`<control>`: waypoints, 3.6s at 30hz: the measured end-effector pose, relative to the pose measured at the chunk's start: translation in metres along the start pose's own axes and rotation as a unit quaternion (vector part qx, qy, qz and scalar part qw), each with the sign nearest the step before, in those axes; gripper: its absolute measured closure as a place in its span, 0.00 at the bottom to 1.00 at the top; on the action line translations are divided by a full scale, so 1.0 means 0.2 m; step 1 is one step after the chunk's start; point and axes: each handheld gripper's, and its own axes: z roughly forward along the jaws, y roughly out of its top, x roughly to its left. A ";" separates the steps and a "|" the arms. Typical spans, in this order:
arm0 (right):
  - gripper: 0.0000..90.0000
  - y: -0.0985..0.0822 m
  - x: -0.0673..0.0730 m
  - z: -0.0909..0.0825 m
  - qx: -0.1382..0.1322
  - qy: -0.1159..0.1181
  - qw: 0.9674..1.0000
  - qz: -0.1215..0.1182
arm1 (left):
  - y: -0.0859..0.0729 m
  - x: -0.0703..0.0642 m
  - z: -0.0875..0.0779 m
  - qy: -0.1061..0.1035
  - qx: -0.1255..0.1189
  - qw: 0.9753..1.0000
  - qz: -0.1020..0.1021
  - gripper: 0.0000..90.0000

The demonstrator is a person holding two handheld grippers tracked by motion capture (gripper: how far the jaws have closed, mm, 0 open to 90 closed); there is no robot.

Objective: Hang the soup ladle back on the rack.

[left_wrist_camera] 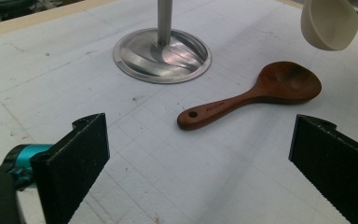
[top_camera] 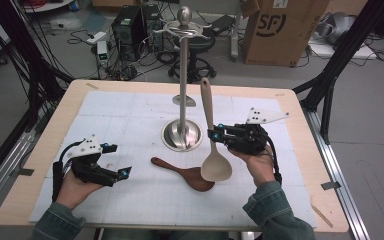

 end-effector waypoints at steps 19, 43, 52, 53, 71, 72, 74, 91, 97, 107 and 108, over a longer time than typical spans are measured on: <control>0.88 0.17 0.04 0.10 -0.020 0.010 0.999 -0.024 | 0.00 0.00 0.00 0.003 0.000 1.000 -0.002 0.06; 0.88 0.36 0.04 0.23 -0.041 0.011 0.999 -0.033 | 0.00 0.00 0.00 0.004 0.000 1.000 -0.002 0.06; 0.88 0.38 0.03 0.26 -0.040 0.004 0.999 -0.027 | 0.00 0.00 -0.01 0.004 -0.001 1.000 -0.004 0.06; 0.88 0.38 0.03 0.26 -0.041 0.003 0.999 -0.026 | 0.00 0.00 -0.01 0.003 -0.002 1.000 -0.004 0.06; 0.88 0.38 -0.01 0.31 -0.040 -0.021 0.999 -0.020 | 0.00 0.00 -0.01 0.003 -0.003 1.000 -0.002 0.06; 0.88 0.38 -0.01 0.31 -0.040 -0.022 0.999 -0.021 | 0.00 0.00 -0.01 0.003 -0.003 1.000 -0.003 0.06; 0.88 0.38 -0.01 0.32 -0.040 -0.027 0.999 -0.021 | -0.01 0.00 -0.01 0.002 -0.003 1.000 -0.003 0.06; 0.86 0.37 -0.04 0.36 -0.039 -0.052 0.998 -0.012 | -0.01 0.00 -0.01 0.002 -0.004 1.000 -0.003 0.06; 0.83 0.37 -0.05 0.35 -0.033 -0.058 0.998 -0.006 | -0.01 0.00 -0.01 0.001 -0.004 1.000 -0.004 0.06; 0.76 0.38 -0.05 0.31 -0.034 -0.056 0.998 -0.008 | -0.01 0.01 -0.01 0.002 -0.004 1.000 -0.004 0.06; 0.76 0.38 -0.04 0.31 -0.035 -0.056 0.998 -0.008 | -0.01 0.01 -0.01 0.002 -0.004 1.000 -0.004 0.06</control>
